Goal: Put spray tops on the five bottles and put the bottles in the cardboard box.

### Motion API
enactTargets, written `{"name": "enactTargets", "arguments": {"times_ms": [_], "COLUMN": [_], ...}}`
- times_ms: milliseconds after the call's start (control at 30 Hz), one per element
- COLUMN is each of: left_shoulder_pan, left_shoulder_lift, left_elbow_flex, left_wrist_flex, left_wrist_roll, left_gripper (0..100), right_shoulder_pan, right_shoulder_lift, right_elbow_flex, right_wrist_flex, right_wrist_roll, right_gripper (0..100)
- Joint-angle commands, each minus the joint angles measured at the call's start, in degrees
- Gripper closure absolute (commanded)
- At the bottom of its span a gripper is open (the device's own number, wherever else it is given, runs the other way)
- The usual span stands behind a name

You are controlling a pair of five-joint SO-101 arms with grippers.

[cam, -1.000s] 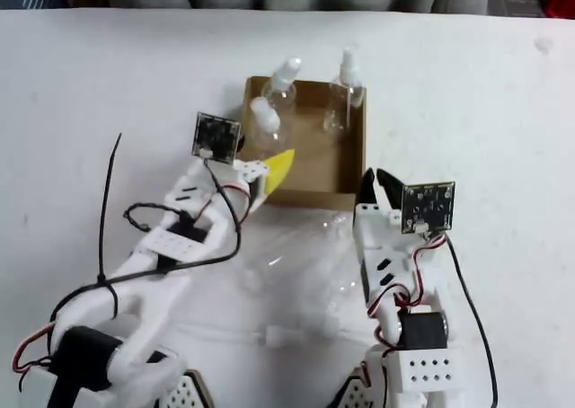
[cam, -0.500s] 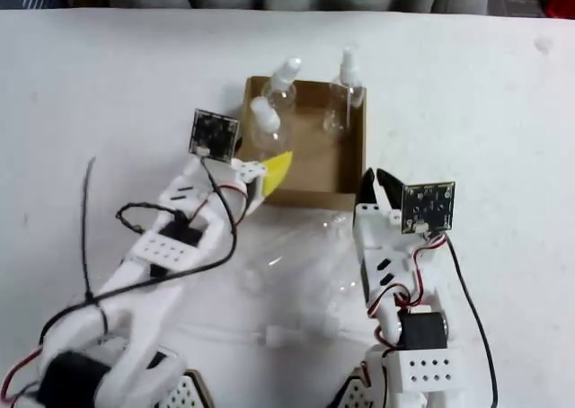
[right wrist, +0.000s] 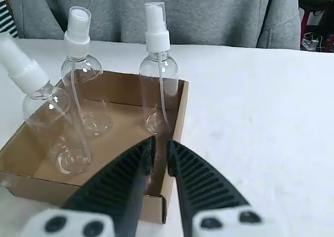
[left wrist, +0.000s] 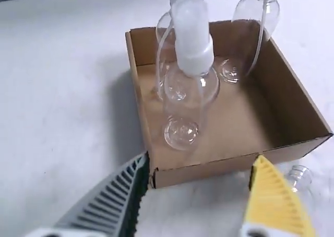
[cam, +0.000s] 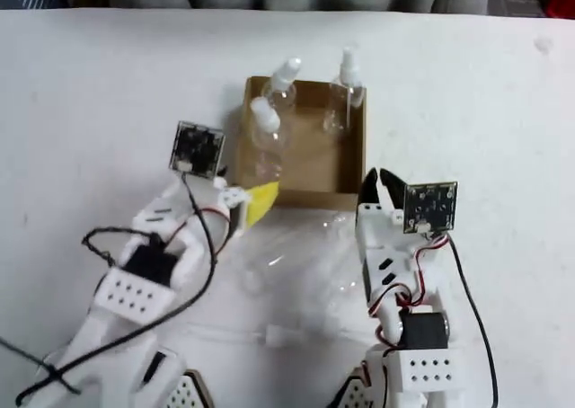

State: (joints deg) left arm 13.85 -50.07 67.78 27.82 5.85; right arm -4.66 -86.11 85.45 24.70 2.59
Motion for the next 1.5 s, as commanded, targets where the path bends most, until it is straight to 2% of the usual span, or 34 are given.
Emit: {"name": "enactTargets", "arguments": {"times_ms": [0, 133, 200, 300, 433, 500, 667, 867, 1033, 1200, 1367, 1467], "left_shoulder_pan": [-0.66, -0.66, -0.31, -0.13, -0.13, 0.22, 5.14, 13.14, 20.26, 21.23, 22.73, 23.16], "left_shoulder_lift": [-11.47, -21.85, -26.07, -30.9, -32.31, -32.31, -29.23, -11.91, 2.33, 11.82, 16.31, 17.63], "left_elbow_flex": [5.01, 10.46, 10.99, 10.11, 6.15, 3.69, -1.49, -9.32, -15.3, -22.33, -25.93, -26.11], "left_wrist_flex": [0.09, 0.44, 4.31, 12.57, 22.33, 26.11, 31.91, 32.53, 32.26, 32.18, 32.18, 32.18], "left_wrist_roll": [-0.7, -1.41, -5.36, -10.11, -15.3, -18.02, -21.36, -20.92, -21.1, -21.27, -21.45, -21.36], "left_gripper": [79, 92, 96, 97, 97, 97, 97, 97, 97, 97, 96, 87], "right_shoulder_pan": [6.2, 18.33, 23.69, 32.4, 41.89, 44.09, 44.35, 46.02, 54.55, 63.16, 66.42, 66.51], "right_shoulder_lift": [-1.27, -1.27, -1.27, -1.27, -1.27, -1.27, -0.84, -1.27, -1.27, -0.84, -0.75, -0.75], "right_elbow_flex": [-1.49, -1.58, -1.05, 1.49, 7.03, 9.23, 11.69, 11.69, 11.6, 11.6, 11.52, 11.34], "right_wrist_flex": [0.31, 5.05, 8.75, 12.53, 12.7, 12.7, 13.41, 13.23, 2.86, -10.33, -18.07, -20.97], "right_wrist_roll": [6.15, 9.85, 11.52, 15.38, 19.08, 19.16, 19.34, 19.43, 20.4, 22.77, 23.12, 26.2], "right_gripper": [98.4, 98.4, 98.4, 98.4, 98.4, 98.4, 98.4, 98.4, 98.4, 98.4, 98.4, 98.4]}}
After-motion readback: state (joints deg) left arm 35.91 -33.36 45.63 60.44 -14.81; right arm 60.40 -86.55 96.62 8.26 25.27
